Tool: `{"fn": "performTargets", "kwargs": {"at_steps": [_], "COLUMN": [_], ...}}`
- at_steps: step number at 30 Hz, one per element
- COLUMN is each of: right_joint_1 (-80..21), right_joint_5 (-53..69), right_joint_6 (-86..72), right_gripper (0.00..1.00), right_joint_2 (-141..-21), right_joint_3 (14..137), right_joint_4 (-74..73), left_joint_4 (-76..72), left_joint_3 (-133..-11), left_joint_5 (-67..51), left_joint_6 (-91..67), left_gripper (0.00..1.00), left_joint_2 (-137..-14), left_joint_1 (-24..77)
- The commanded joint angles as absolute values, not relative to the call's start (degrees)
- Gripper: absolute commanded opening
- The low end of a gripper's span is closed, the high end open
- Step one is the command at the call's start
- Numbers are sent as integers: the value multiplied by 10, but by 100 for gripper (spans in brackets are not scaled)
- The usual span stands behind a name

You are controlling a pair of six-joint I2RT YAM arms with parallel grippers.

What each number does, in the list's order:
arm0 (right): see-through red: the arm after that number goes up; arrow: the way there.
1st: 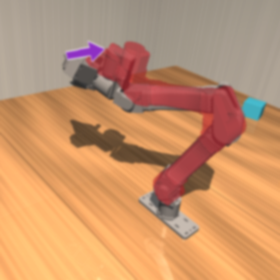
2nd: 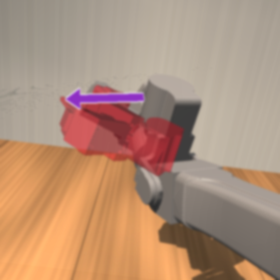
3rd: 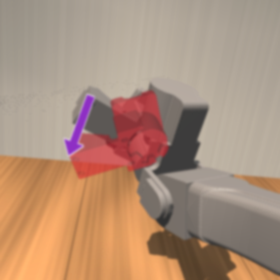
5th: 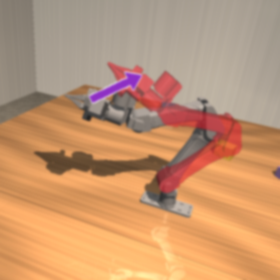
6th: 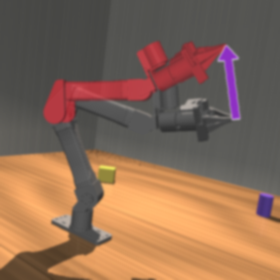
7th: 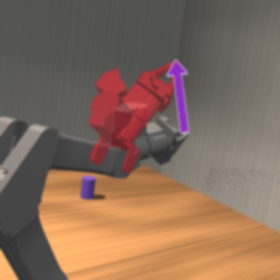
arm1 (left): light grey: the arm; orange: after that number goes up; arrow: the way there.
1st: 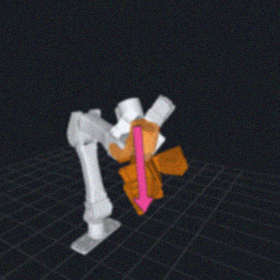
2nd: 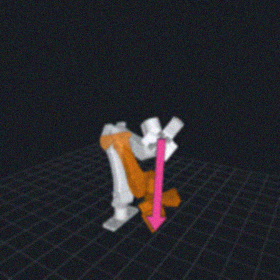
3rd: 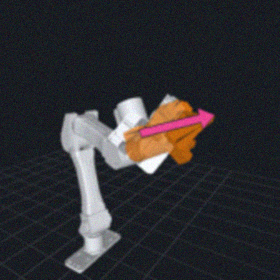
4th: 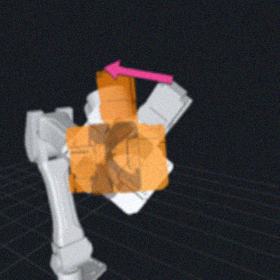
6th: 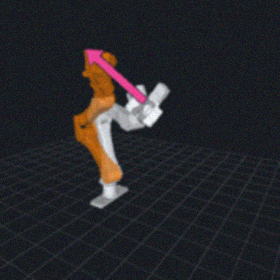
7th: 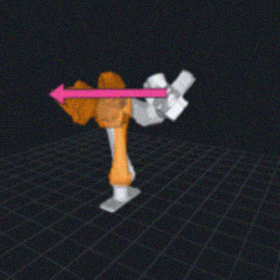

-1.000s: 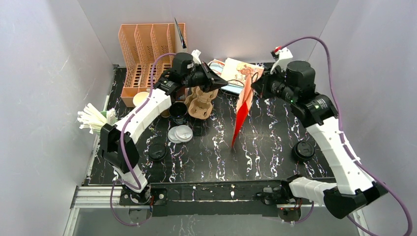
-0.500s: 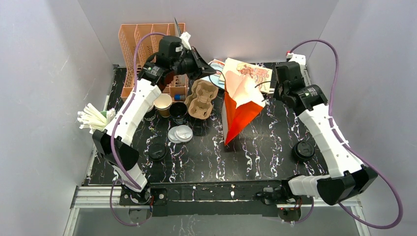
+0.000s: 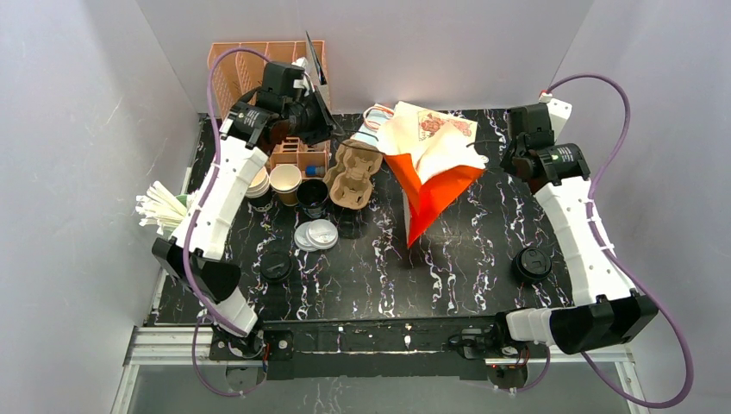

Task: Pack the takeout coffee
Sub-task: Open the takeout bag at the center of the board.

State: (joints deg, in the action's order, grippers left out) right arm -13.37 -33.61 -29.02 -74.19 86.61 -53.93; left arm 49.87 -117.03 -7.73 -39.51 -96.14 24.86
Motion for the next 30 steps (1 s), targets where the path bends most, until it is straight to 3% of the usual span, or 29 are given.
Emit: {"fn": "performTargets", "kwargs": {"at_steps": [1,3,4,6,8,11,16,26,30], "right_joint_1": [-118,-118,-117,-117,-117,-118,-118,-118,-118], "right_joint_5": [-289,-183,-129,-35,55,102,141,195,249], "right_joint_6": [-253,-226,-218,-217,-218,-223,-222,-209,-218], "right_gripper": [1,4,14,43,60,70,97,98,73], "right_joint_2": [-717,-704,-700,-695,-697,-701,-680,-684,-690], "right_joint_3": [883,880,877,871,860,850,828,870,868], "right_joint_4": [-518,-485,-472,-451,-433,-426,-422,-468,-454], "left_joint_4": [439,376,348,298,269,251,209,170,167], "left_joint_3": [-1125,-1097,-1087,-1078,-1072,-1052,-988,-970,-985], "left_joint_5": [-98,-176,-207,-244,-238,-223,-218,-231,-239], "left_joint_6": [-382,-419,-438,-463,-466,-478,-507,-537,-543], "left_gripper": [0,0,0,1,5,5,4,4,4], "left_joint_2": [-897,-900,-904,-915,-921,-929,-907,-914,-921], "left_joint_1": [236,238,242,265,301,336,346,348,349]}}
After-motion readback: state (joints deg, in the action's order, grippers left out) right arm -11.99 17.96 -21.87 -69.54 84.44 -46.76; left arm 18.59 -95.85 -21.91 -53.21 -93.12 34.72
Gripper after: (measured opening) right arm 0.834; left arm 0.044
